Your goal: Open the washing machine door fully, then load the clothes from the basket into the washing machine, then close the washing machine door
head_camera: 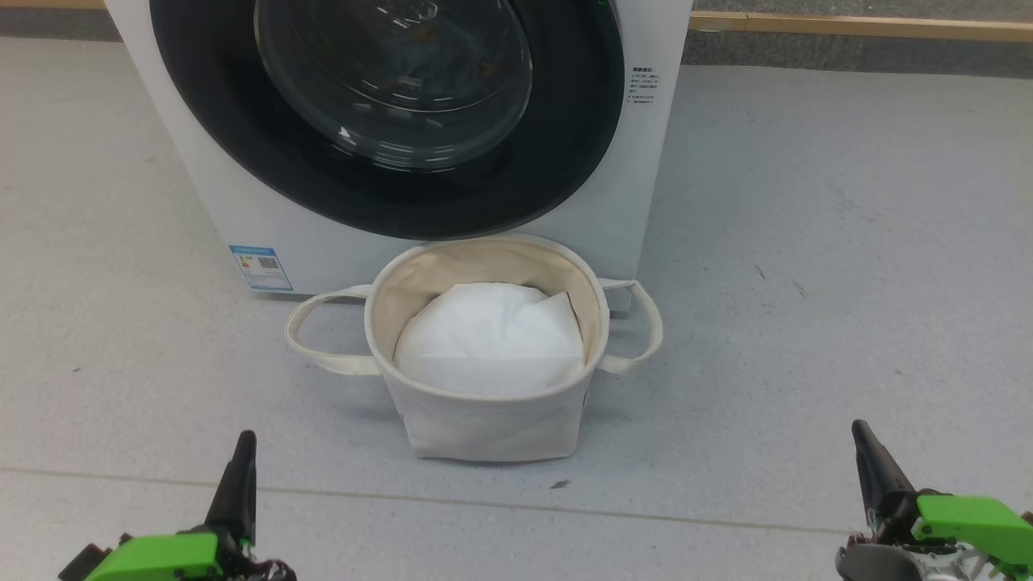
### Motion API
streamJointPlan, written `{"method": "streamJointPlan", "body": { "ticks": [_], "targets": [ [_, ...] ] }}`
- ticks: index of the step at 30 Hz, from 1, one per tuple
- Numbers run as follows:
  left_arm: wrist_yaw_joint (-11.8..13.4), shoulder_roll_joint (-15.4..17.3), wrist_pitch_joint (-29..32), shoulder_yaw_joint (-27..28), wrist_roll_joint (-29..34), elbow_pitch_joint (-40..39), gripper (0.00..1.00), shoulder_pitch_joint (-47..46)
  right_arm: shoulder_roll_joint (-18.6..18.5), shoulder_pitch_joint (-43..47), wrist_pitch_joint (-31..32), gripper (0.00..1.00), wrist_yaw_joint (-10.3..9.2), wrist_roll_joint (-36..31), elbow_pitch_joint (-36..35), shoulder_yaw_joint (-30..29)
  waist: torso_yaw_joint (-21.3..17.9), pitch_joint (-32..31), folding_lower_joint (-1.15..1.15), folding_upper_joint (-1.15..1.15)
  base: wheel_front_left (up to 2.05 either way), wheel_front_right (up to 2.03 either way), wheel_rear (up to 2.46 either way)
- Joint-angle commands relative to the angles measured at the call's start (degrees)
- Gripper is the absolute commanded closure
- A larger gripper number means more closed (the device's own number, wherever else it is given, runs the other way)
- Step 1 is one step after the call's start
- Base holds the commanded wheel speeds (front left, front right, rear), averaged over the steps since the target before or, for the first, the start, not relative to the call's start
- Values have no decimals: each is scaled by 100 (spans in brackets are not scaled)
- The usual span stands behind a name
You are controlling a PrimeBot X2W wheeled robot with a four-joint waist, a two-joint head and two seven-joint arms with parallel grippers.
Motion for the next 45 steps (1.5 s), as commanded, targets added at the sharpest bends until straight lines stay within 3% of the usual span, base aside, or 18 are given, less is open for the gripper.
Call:
{"method": "streamJointPlan", "body": {
  "ticks": [1,45],
  "targets": [
    [-41,64,45,197,-19,-222,100,-135,-53,-278,50,100,22,31,-177,104,0,0,0,0,0,0,0],
    [-41,64,45,197,-19,-223,100,-135,-50,-279,53,100,22,27,-177,100,0,0,0,0,0,0,0]
  ]
}}
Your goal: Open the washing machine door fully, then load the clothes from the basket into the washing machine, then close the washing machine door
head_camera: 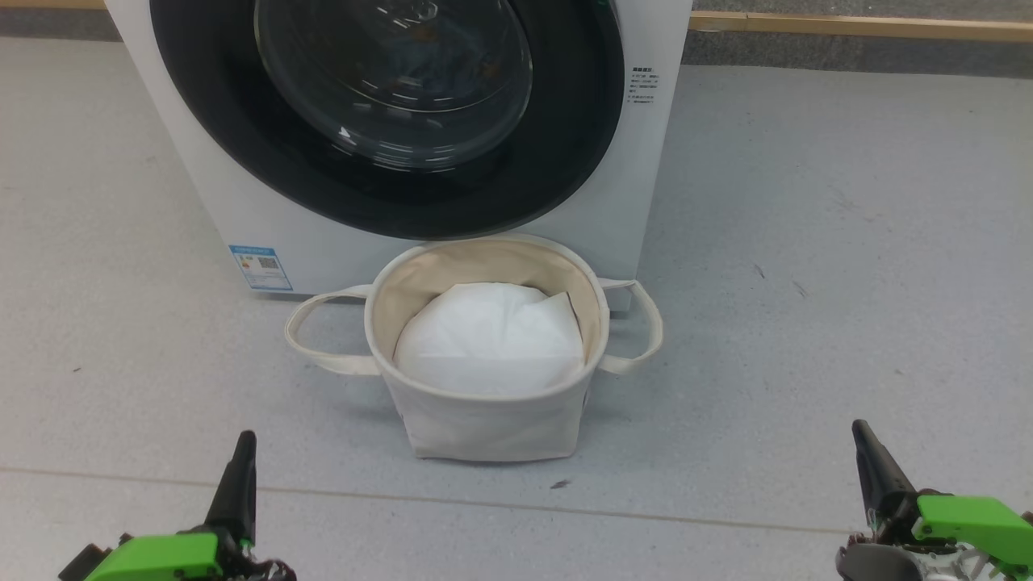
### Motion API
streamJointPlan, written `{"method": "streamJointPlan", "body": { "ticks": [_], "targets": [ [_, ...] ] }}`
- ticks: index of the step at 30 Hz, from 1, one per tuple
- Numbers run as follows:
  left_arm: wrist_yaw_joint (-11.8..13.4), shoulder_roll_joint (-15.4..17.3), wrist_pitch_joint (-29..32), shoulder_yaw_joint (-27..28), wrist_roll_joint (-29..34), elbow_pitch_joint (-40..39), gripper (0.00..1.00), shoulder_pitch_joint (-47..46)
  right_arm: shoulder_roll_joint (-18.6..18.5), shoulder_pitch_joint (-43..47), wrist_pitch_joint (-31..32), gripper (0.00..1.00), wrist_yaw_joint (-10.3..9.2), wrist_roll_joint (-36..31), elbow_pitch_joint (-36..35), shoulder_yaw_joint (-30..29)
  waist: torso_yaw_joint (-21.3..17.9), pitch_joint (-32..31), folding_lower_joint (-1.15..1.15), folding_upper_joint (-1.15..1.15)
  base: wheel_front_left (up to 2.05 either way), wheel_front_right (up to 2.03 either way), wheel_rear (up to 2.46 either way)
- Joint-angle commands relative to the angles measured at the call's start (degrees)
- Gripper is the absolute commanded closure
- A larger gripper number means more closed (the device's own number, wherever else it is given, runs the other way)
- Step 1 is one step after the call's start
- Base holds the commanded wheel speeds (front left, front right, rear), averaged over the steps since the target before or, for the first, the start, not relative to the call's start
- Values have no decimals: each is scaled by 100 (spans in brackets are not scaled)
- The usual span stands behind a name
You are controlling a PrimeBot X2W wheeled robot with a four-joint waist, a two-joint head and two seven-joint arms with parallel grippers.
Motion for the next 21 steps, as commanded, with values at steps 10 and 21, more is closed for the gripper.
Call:
{"method": "streamJointPlan", "body": {
  "ticks": [10,21],
  "targets": [
    [-41,64,45,197,-19,-222,100,-135,-50,-279,52,100,22,27,-177,102,0,0,0,0,0,0,0],
    [-41,64,45,197,-19,-222,100,-135,-49,-279,53,100,22,27,-177,101,0,0,0,0,0,0,0]
  ]
}}
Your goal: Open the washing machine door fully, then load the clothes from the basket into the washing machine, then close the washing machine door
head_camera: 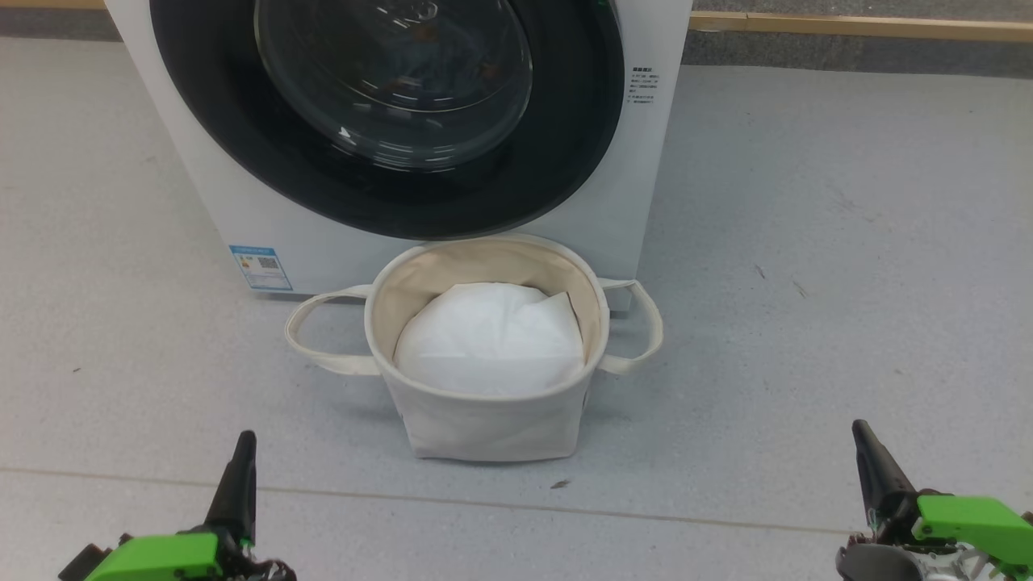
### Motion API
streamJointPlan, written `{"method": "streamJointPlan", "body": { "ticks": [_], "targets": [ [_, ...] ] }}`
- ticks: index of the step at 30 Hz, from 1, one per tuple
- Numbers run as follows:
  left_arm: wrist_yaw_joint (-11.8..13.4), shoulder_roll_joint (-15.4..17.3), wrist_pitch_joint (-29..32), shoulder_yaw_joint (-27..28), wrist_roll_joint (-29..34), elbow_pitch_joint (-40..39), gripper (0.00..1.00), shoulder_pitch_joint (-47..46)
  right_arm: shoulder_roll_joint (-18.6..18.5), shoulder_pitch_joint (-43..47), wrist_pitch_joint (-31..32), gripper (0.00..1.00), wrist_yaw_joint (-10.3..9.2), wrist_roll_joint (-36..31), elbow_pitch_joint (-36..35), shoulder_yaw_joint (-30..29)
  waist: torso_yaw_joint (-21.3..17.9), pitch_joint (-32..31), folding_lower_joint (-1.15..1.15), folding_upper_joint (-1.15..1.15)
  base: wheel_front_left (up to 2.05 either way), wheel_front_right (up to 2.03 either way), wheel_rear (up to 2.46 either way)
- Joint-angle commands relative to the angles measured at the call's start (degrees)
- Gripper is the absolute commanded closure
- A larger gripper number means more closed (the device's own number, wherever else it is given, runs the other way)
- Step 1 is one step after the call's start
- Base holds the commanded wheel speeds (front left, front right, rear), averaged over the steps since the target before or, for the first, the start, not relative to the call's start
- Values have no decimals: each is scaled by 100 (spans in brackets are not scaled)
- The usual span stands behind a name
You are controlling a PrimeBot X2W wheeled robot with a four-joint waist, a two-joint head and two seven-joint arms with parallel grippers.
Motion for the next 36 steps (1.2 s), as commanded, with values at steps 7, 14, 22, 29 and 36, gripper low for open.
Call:
{"method": "streamJointPlan", "body": {
  "ticks": [7,14,22,29,36],
  "targets": [
    [-41,64,45,197,-19,-222,100,-136,-49,-279,53,100,22,26,-177,102,0,0,0,0,0,0,0],
    [-41,64,45,197,-19,-222,100,-136,-49,-279,53,100,22,26,-177,102,0,0,0,0,0,0,0],
    [-41,64,45,197,-19,-222,100,-136,-49,-279,53,100,22,26,-177,102,0,0,0,0,0,0,0],
    [-41,64,45,197,-19,-222,100,-136,-49,-279,53,100,22,26,-177,101,0,0,0,0,0,0,0],
    [-41,64,45,197,-19,-222,100,-136,-49,-279,54,100,22,26,-177,101,0,0,0,0,0,0,0]
  ]
}}
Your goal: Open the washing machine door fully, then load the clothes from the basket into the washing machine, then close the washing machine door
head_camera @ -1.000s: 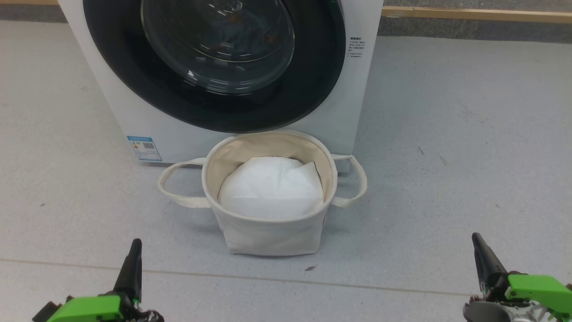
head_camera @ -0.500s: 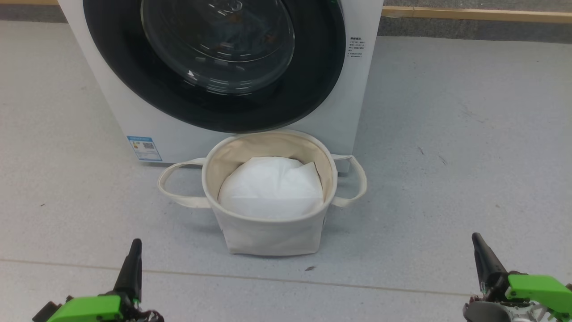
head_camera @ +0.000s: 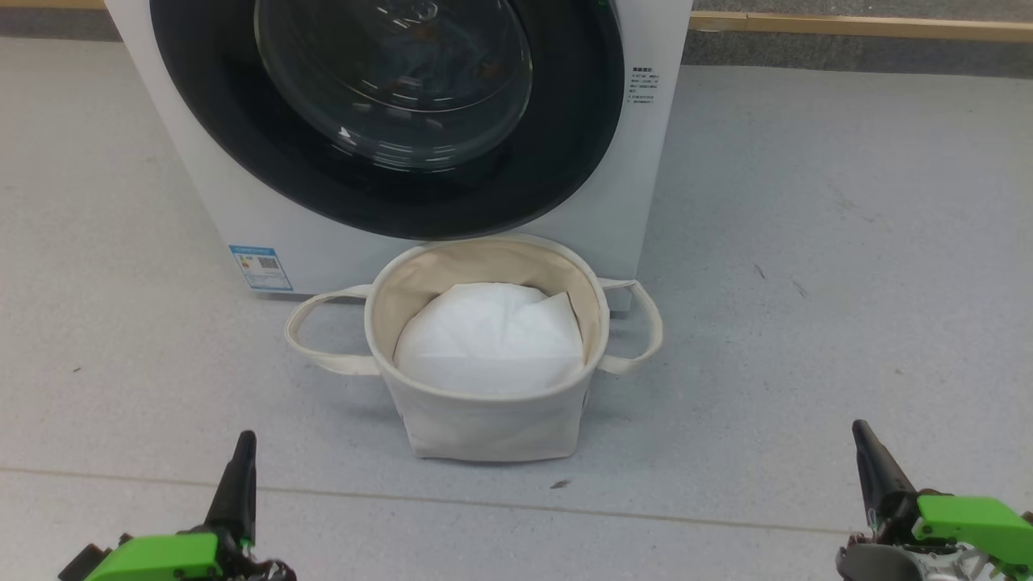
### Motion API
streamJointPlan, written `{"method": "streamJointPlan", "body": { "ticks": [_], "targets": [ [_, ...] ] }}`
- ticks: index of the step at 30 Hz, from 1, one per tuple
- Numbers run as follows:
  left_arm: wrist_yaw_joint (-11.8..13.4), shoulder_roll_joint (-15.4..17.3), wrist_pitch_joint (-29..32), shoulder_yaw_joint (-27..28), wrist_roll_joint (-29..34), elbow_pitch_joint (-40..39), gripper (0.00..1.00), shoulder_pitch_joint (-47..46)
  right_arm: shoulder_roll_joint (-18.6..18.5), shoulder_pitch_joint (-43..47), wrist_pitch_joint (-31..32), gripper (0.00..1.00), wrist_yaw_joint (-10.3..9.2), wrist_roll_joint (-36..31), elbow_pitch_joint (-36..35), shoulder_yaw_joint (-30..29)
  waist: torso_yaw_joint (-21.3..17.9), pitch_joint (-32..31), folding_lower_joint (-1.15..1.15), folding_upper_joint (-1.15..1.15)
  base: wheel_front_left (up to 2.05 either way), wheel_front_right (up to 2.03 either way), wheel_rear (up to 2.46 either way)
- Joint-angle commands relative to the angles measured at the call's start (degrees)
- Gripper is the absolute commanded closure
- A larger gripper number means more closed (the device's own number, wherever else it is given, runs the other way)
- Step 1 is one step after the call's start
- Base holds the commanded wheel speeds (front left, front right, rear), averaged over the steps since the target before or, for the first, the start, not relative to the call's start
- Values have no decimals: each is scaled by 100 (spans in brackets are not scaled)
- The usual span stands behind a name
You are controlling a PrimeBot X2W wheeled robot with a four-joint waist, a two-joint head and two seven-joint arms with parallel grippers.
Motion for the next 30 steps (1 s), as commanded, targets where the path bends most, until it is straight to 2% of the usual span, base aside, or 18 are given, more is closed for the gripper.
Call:
{"method": "streamJointPlan", "body": {
  "ticks": [1,30],
  "targets": [
    [-41,64,45,197,-19,-222,100,-136,-49,-279,54,100,22,26,-177,103,0,0,0,0,0,0,0],
    [-41,64,45,197,-19,-222,100,-136,-48,-279,54,100,22,25,-177,103,0,0,0,0,0,0,0]
  ]
}}
